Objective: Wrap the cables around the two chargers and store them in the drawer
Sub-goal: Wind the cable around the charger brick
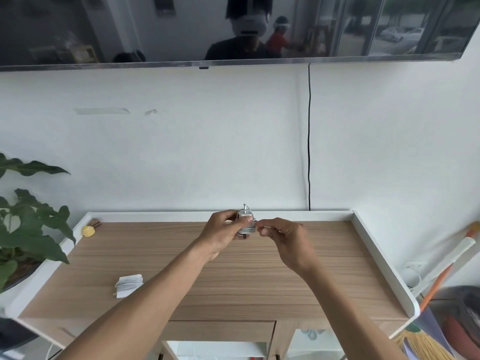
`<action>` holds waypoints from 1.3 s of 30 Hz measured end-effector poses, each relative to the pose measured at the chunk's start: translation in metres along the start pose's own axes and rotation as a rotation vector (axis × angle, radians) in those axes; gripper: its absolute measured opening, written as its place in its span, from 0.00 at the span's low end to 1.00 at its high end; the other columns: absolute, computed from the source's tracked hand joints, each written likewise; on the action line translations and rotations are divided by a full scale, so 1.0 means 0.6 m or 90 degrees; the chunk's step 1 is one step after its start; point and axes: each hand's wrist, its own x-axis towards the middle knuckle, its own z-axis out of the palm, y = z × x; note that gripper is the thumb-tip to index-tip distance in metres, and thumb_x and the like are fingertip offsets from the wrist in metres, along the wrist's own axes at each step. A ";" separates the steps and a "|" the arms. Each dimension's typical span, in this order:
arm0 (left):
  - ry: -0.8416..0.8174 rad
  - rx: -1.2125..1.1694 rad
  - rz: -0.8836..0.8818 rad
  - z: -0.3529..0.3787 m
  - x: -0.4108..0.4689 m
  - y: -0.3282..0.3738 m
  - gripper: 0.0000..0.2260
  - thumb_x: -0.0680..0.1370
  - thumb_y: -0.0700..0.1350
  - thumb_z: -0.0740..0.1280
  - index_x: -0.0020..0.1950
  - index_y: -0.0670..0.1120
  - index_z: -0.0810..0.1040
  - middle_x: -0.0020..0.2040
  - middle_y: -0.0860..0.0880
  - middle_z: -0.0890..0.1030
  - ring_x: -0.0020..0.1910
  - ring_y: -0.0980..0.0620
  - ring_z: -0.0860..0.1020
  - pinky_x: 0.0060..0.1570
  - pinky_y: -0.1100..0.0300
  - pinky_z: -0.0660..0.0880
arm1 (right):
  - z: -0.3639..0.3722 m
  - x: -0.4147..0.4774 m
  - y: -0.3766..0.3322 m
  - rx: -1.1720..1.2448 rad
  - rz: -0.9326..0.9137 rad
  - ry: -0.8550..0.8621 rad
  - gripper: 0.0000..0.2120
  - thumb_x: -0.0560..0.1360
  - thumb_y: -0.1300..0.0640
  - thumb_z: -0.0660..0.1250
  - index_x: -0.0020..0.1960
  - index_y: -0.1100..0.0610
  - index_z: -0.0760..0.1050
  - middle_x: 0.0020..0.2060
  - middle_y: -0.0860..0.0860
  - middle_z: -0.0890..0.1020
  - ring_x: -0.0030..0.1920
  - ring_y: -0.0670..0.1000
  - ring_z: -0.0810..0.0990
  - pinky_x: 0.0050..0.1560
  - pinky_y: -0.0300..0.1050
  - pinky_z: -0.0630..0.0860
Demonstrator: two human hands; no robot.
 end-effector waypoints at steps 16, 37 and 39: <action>0.035 -0.005 0.024 0.013 -0.006 0.034 0.20 0.65 0.46 0.80 0.53 0.41 0.82 0.54 0.39 0.81 0.45 0.44 0.84 0.44 0.51 0.82 | 0.015 0.024 -0.031 0.126 -0.030 0.102 0.15 0.77 0.69 0.63 0.54 0.52 0.80 0.39 0.47 0.83 0.40 0.51 0.83 0.47 0.48 0.81; 0.191 0.421 0.295 0.029 -0.009 0.070 0.17 0.67 0.51 0.79 0.52 0.48 0.81 0.46 0.51 0.76 0.44 0.55 0.78 0.45 0.59 0.75 | 0.008 0.053 -0.049 0.087 0.028 0.121 0.06 0.77 0.62 0.66 0.50 0.53 0.78 0.37 0.50 0.84 0.39 0.49 0.84 0.42 0.38 0.80; 0.195 0.425 0.296 0.031 -0.008 0.071 0.17 0.67 0.52 0.79 0.52 0.49 0.81 0.46 0.52 0.75 0.44 0.56 0.78 0.45 0.59 0.75 | 0.009 0.052 -0.047 0.093 0.027 0.137 0.06 0.77 0.61 0.66 0.48 0.52 0.80 0.37 0.48 0.84 0.40 0.49 0.84 0.42 0.37 0.79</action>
